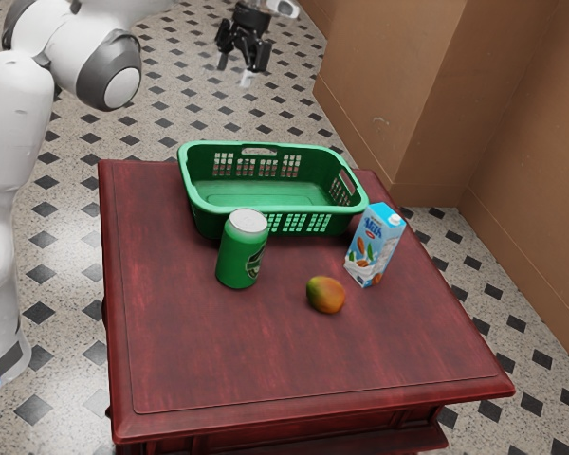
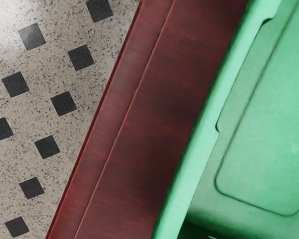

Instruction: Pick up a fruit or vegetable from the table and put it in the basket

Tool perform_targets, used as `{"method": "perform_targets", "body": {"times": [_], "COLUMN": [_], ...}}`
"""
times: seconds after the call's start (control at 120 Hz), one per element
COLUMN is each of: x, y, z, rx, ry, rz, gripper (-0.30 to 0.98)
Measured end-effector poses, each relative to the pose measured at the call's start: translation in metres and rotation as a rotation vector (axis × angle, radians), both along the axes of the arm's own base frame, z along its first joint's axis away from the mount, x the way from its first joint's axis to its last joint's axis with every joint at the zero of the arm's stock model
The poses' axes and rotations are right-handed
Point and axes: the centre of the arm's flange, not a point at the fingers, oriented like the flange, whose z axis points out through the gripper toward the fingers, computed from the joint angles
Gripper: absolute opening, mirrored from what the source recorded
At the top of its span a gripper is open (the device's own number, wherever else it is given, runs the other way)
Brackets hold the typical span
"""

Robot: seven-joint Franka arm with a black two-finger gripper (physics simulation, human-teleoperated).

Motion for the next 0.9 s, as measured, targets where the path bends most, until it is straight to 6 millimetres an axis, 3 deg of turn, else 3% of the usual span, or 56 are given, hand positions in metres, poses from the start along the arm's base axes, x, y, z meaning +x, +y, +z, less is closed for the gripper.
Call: {"method": "perform_targets", "body": {"times": [0.142, 0.192, 0.267, 0.3, 0.342, 0.417, 0.517, 0.65, 0.725, 0.817, 0.9], "x": [0.003, -0.016, -0.06, -0.07, -0.072, -0.047, 0.026, 0.089, 0.099, 0.09, 0.09], "y": [0.005, 0.001, -0.021, -0.029, -0.036, -0.041, -0.074, -0.097, -0.1, -0.087, -0.093], "z": [0.011, 0.062, 0.155, 0.177, 0.188, 0.173, 0.114, 0.044, 0.029, 0.032, 0.03], "rx": [0.036, 0.078, 0.151, 0.173, 0.188, 0.192, 0.149, 0.096, 0.081, 0.08, 0.055], "ry": [-0.07, -0.174, -0.363, -0.414, -0.447, -0.441, -0.367, -0.296, -0.287, -0.284, -0.278], "rz": [-0.052, -0.071, -0.121, -0.15, -0.195, -0.304, -0.528, -0.735, -0.813, -0.864, -0.928], "gripper": [0.68, 0.68, 0.69, 0.69, 0.69, 0.69, 0.68, 0.68, 0.68, 0.68, 0.68]}}
